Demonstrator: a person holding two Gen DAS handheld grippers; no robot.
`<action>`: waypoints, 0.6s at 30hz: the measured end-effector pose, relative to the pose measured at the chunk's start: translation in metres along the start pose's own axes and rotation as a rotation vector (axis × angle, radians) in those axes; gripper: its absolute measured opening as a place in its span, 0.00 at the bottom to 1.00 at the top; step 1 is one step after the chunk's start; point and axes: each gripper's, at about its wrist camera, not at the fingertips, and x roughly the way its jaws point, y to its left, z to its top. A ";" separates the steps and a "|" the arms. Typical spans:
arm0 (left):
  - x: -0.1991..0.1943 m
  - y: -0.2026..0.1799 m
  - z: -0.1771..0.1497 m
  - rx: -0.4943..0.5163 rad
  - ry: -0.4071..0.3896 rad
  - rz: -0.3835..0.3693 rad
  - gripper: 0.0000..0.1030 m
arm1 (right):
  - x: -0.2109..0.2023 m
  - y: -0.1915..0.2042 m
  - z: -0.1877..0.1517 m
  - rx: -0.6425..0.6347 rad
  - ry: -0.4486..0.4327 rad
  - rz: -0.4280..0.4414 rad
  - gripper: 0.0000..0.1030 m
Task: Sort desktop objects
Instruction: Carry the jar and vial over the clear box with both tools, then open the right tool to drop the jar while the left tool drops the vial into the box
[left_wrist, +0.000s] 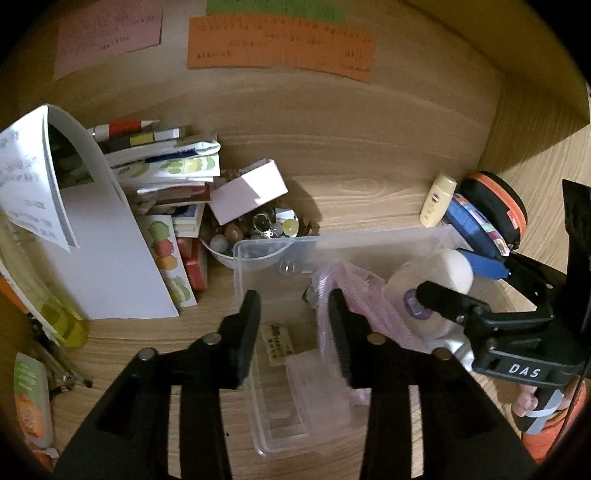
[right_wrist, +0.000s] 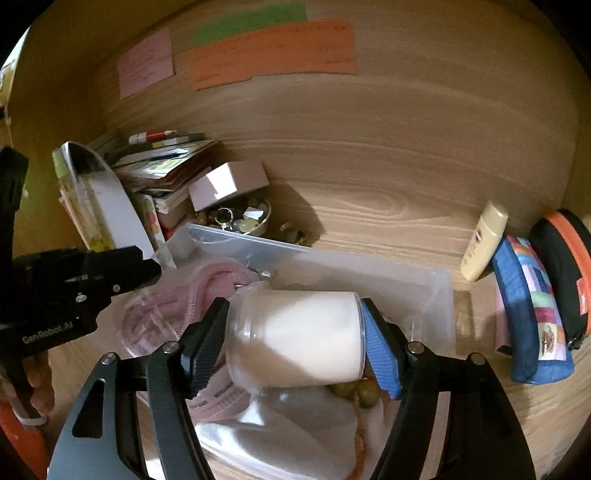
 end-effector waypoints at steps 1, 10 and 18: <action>-0.002 -0.001 0.000 0.003 -0.003 0.001 0.42 | 0.000 0.001 0.000 -0.006 0.001 -0.006 0.68; -0.023 -0.006 -0.008 0.018 -0.029 0.035 0.64 | -0.015 0.003 0.003 -0.005 -0.022 -0.019 0.78; -0.044 -0.015 -0.017 0.040 -0.056 0.054 0.75 | -0.055 0.009 -0.001 -0.052 -0.096 -0.075 0.86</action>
